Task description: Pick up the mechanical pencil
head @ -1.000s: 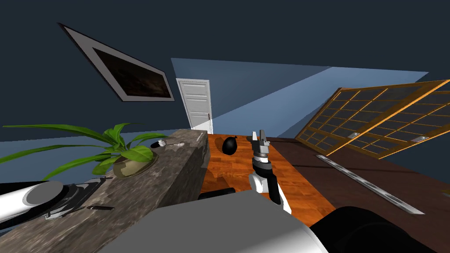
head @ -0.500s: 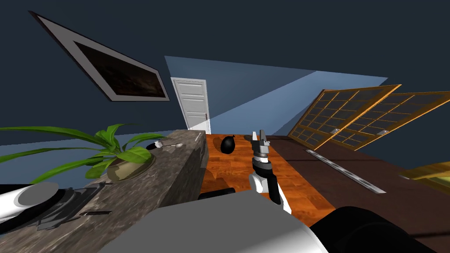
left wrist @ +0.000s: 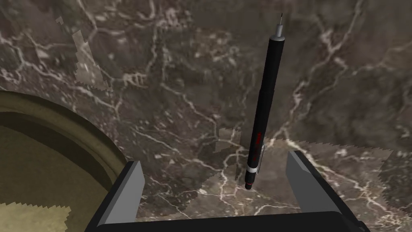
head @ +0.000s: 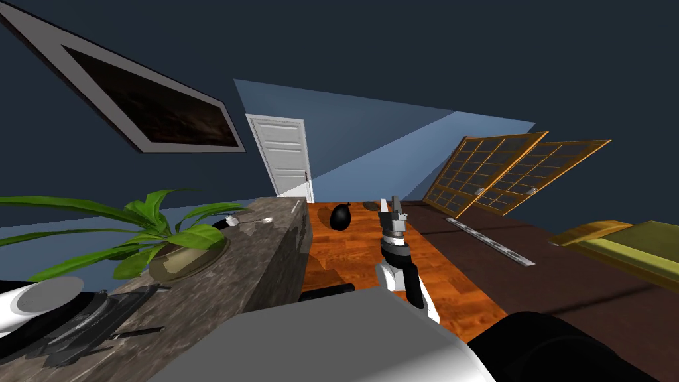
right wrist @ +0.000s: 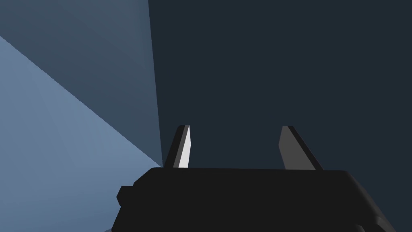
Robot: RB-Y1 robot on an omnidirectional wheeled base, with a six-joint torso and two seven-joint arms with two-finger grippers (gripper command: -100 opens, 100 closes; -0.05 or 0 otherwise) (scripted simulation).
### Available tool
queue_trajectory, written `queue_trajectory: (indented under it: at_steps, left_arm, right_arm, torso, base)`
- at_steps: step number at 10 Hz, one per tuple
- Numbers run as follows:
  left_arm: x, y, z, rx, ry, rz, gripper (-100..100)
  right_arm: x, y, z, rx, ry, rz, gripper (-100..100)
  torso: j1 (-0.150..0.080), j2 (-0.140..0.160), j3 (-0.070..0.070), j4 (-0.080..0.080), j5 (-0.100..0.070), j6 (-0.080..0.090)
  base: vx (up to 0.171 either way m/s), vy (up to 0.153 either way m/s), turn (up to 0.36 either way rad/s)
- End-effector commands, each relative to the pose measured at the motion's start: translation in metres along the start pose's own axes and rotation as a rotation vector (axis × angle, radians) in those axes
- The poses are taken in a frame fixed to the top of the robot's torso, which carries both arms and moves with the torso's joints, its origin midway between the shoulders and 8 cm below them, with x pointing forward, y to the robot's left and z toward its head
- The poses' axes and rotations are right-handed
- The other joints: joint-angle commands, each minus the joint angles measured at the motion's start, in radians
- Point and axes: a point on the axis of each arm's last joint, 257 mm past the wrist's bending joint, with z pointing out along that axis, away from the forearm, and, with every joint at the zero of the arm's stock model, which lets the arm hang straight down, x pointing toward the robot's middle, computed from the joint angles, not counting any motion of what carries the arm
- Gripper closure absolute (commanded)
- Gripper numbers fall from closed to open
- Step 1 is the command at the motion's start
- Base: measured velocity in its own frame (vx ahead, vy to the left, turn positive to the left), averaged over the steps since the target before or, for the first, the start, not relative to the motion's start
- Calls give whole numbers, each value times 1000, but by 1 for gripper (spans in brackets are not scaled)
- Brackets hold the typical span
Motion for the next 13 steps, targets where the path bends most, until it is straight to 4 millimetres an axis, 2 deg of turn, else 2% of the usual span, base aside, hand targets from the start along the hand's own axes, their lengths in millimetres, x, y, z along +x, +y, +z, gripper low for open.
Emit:
queue_trajectory:
  at_steps: [1, 5, 6, 7, 8, 9, 10, 11, 13]
  left_arm:
    - [12, 15, 3, -51, 56, 8, -100]
    - [27, 33, 4, -117, 126, 19, -100]
    - [23, 30, 3, -104, 112, 16, -100]
    - [24, 32, 4, -107, 115, 17, 0]
    - [28, 33, 16, -105, 112, 12, -100]
    - [29, 34, 20, -105, 111, 10, -100]
    - [27, 36, 16, -108, 113, 11, -100]
    - [27, 35, 17, -106, 112, 11, 100]
    - [27, 35, 16, -106, 112, 11, 100]
  right_arm:
    - [0, 0, 0, 0, 0, 0, 0]
    - [0, 0, 0, 0, 0, 0, 0]
    - [0, 0, 0, 0, 0, 0, 0]
    - [0, 0, 0, 0, 0, 0, 0]
    - [0, 0, 0, 0, 0, 0, 0]
    - [0, 0, 0, 0, 0, 0, 0]
    - [0, 0, 0, 0, 0, 0, 0]
    - [0, 0, 0, 0, 0, 0, 0]
    - [0, 0, 0, 0, 0, 0, 0]
  torso:
    - [0, 0, 0, 0, 0, 0]
    - [0, -1, -1, 0, 0, 0]
    - [0, -1, -1, 0, 0, -1]
    - [-1, -3, -1, 0, 0, -1]
    - [-3, -3, -2, -1, 0, -1]
    - [-2, -3, -2, -1, 0, -1]
    - [-2, -3, -2, -1, 0, -1]
    - [-3, -3, -2, -1, -1, -1]
    - [-3, -4, -2, -1, -1, -1]
  base:
    - [-74, 54, -170]
    - [-43, 44, -70]
    - [-18, 24, -16]
    - [0, 0, 0]
    - [-16, 10, -50]
    - [-23, 16, -51]
    - [-10, 8, -8]
    - [0, 0, 0]
    - [0, 0, 0]
